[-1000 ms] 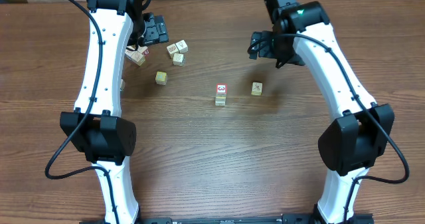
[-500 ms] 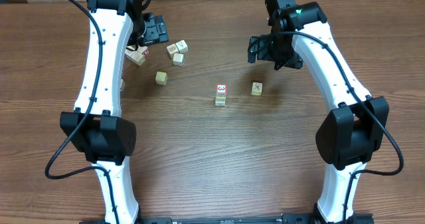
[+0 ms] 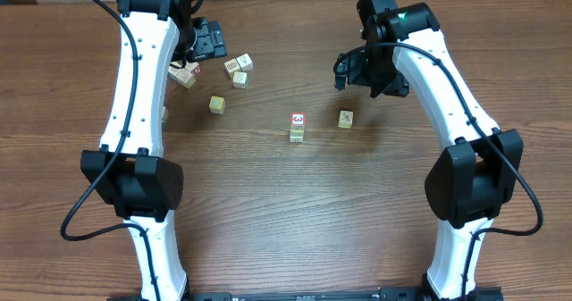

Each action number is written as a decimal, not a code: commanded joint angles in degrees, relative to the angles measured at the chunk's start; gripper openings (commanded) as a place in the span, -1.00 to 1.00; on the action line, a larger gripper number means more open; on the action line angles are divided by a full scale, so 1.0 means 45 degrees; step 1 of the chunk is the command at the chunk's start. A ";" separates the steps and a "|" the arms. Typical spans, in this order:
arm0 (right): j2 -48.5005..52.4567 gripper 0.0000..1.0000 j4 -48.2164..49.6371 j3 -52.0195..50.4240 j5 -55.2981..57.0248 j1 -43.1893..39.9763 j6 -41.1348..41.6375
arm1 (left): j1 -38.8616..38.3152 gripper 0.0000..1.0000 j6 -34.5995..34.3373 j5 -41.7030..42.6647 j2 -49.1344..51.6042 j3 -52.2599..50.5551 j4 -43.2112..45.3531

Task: Form a tower
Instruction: 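Open the right gripper and raise it off the block, then lower the right gripper and grasp the green 4 block again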

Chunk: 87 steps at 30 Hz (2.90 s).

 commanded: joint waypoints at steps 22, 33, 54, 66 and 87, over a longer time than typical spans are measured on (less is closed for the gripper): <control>0.0087 0.64 0.5047 -0.5280 -0.0102 0.0209 -0.0068 | -0.0039 0.99 -0.0175 0.0058 -0.0175 0.0199 0.0019; 0.0087 0.33 0.4872 -0.5280 0.0466 0.0209 -0.0068 | -0.0039 0.99 -0.0175 0.0058 -0.0175 0.0199 0.0019; 0.0087 -0.01 0.5231 -0.5285 0.0301 0.0505 -0.0019 | -0.0039 0.99 -0.0175 0.0058 -0.0175 0.0199 0.0019; 0.0087 -0.14 0.5319 -0.5338 0.1044 0.0831 0.0369 | -0.0039 0.99 -0.0175 0.0058 -0.0175 0.0199 0.0015; 0.0087 -0.28 0.5013 -0.5338 0.1044 0.0831 0.0359 | -0.0039 0.99 -0.0175 0.0058 -0.0175 0.0199 0.0015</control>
